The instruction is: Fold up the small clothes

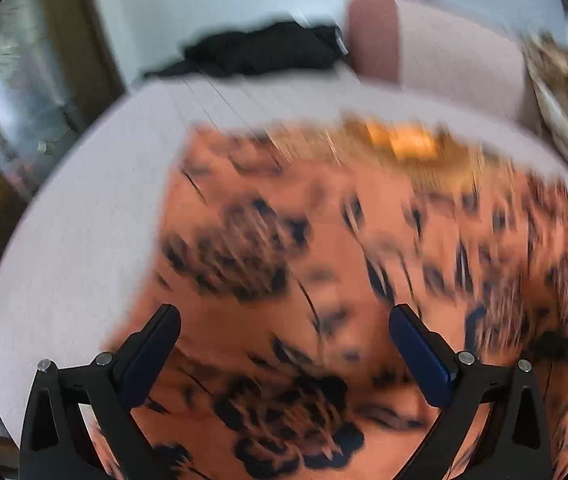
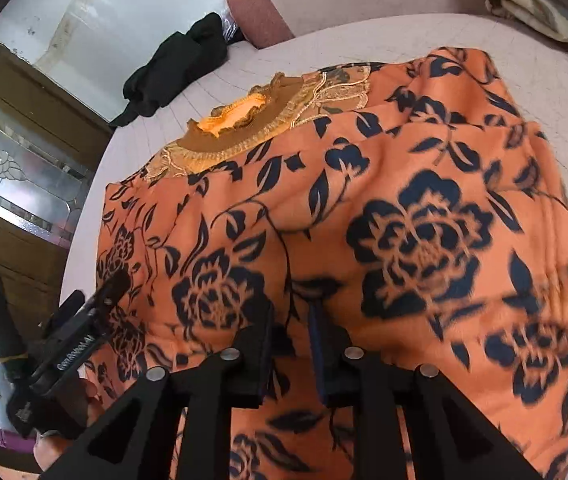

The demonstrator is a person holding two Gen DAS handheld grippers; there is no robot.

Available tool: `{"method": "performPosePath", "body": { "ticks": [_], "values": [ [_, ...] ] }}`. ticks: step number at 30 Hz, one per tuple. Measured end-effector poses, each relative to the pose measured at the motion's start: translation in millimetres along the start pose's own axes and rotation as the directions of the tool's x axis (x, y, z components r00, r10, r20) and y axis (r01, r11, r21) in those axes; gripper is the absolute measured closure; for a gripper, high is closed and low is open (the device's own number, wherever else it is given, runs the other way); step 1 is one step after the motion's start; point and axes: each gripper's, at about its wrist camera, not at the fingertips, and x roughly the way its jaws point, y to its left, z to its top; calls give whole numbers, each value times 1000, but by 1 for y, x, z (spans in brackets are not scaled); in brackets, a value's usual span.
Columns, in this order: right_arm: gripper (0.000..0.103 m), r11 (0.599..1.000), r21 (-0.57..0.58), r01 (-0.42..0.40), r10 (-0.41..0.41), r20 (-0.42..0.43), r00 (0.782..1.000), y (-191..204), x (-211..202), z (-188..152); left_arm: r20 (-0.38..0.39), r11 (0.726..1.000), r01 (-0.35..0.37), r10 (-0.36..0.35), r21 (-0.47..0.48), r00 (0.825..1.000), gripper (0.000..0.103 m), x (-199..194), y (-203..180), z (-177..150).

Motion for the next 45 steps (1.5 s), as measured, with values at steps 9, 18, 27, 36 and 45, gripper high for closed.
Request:
{"method": "performPosePath", "body": {
  "ticks": [9,18,27,36,45],
  "values": [
    [64,989,130,-75,62,101,993,-37,-73,-50,31,999,10,-8,-38,999,0,-50,23,-58],
    [30,965,208,-158,94,286,954,-110,-166,-109,158,992,-87,100,-86,982,0,-116,99,-133],
    [30,968,227,-108,54,232,971,-161,-188,-168,-6,961,-103,105,-255,995,0,-116,173,-181],
    [30,965,252,-71,30,164,986,-186,-180,-206,-90,963,-95,74,-253,993,11,-106,181,-209],
    [30,969,238,-64,24,167,986,-185,-189,-224,-86,979,76,-94,-189,992,60,-97,159,-224]
  ]
}}
